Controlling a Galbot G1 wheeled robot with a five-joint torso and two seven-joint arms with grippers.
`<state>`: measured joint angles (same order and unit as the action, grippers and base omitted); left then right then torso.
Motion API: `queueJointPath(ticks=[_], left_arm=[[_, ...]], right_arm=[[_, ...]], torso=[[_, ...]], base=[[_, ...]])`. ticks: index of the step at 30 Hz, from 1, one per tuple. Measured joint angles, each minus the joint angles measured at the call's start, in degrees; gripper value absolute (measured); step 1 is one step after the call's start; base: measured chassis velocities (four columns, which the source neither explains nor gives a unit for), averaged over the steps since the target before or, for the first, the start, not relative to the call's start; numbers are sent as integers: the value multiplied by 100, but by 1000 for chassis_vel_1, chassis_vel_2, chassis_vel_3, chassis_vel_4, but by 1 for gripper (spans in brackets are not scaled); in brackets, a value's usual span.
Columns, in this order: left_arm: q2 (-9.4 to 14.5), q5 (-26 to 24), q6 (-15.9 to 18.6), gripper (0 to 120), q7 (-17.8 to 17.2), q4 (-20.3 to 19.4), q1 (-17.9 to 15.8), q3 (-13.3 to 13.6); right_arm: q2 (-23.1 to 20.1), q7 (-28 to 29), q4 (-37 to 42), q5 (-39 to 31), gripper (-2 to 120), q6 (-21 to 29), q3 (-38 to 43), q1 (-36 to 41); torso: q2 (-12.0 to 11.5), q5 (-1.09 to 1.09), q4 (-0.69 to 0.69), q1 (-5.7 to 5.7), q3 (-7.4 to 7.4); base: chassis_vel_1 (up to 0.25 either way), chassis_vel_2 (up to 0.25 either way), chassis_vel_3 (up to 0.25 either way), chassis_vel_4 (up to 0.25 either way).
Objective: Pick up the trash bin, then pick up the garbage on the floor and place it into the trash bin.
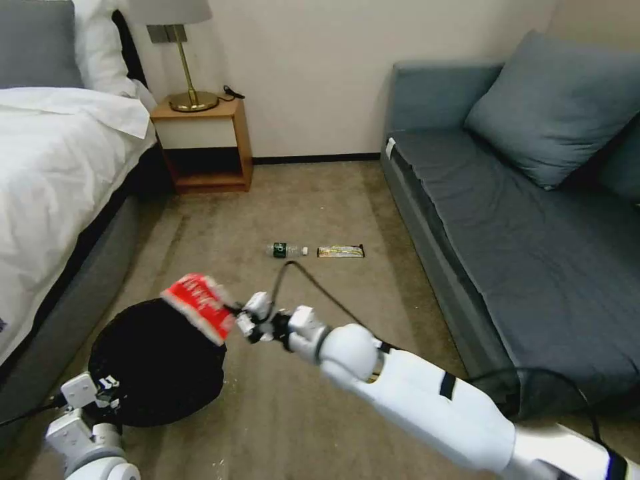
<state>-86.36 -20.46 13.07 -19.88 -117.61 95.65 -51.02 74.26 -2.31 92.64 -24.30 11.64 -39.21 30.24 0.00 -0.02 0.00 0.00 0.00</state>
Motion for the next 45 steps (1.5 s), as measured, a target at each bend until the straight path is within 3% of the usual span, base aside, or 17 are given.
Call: queueJointPath(ticks=[8, 16, 25, 29, 34, 35, 37, 39, 43, 45], left_arm=[[116, -85, -3, 3, 146, -72, -52, -7], [132, -101, 3, 3, 224, -177, -47, 0], [191, -179, 11, 3, 224, -152, -112, -11], [228, -216, 10, 3, 224, -151, -101, -34], [274, -238, -1, 3, 220, -122, -108, -45], [266, -238, -27, 3, 220, -55, -121, -34], [263, -235, -35, 3, 221, -29, -124, -29], [259, -230, -42, 3, 221, -6, -131, -23], [267, -229, -45, 3, 221, -6, -145, -21], [290, -229, -46, 3, 221, -23, -143, -33]], right_arm=[[773, 503, -633, 92, 0, -10, -437, -197], [991, 834, -977, 220, 0, -69, -494, -307], [839, 880, -833, 368, 35, -119, -537, -265], [774, 871, -740, 366, 45, -94, -558, -266], [605, 850, -555, 256, 67, 15, -424, -231], [405, 751, -434, 138, 80, 165, -288, -210], [342, 732, -414, 131, 83, 172, -251, -202], [227, 723, -367, 123, 95, 182, -194, -185], [-77, 639, -265, 124, 99, 230, -106, -143], [-473, 85, -144, 202, 100, 545, 113, -68]], torso=[[0, 1, 1, 0, 0], [0, 1, 0, 0, 0], [0, 1, -1, 0, 0], [0, 2, -1, 0, -1], [0, 2, -1, 0, 0], [0, 2, -1, 0, 0], [0, 2, -1, 0, 0], [0, 2, 0, 0, 0], [0, 3, 0, 0, -1], [0, 3, -1, 0, 0]], base=[[0, 0, 0, 0], [0, 0, 0, 0], [0, 0, 0, 0], [0, 0, 0, 0], [0, 0, 0, 0], [0, 0, 0, 0], [0, 0, 0, 0], [0, 0, 0, 0], [0, 0, 0, 0], [0, 0, 0, 0]])
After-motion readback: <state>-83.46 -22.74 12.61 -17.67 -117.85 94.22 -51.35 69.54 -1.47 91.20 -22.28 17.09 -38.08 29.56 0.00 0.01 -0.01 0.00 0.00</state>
